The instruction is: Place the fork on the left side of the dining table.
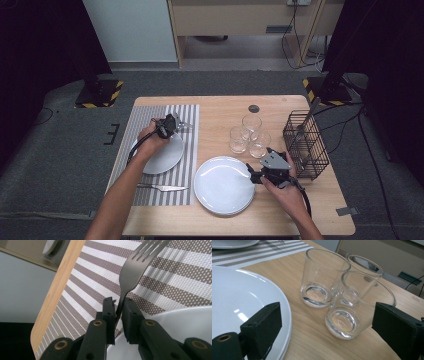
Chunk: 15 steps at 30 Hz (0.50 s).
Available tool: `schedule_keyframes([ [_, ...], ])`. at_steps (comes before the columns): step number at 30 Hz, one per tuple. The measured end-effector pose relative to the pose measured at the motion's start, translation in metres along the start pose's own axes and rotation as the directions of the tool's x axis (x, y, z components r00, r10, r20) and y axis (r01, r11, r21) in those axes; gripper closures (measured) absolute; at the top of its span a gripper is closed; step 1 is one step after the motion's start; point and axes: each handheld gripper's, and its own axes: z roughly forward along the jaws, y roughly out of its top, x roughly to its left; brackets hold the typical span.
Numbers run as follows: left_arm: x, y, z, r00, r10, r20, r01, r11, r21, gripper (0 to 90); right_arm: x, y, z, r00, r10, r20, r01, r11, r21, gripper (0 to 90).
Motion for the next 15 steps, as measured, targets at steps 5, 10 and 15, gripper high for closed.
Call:
schedule_keyframes([
  [5, 0.0011, -0.0007, -0.0026, 1.0000, -0.006, -0.001, 0.006, 1.0000, -0.006, 80.0, -0.0002, -0.0001, 0.0000, 1.0000, 0.001, -0.001, -0.001, 1.000, 0.002, 9.0],
  [10, 0.0013, -0.0008, -0.0044, 0.9999, -0.009, -0.005, 0.009, 0.9999, -0.008, 79.0, -0.0003, -0.0001, 0.0000, 1.0000, 0.003, -0.001, -0.003, 1.000, 0.003, 8.9],
  [15, 0.0013, -0.0016, -0.0070, 0.9999, -0.013, -0.009, 0.013, 0.9998, -0.012, 78.1, 0.0000, -0.0003, 0.0004, 1.0000, 0.002, -0.001, -0.002, 1.000, 0.007, 8.8],
])
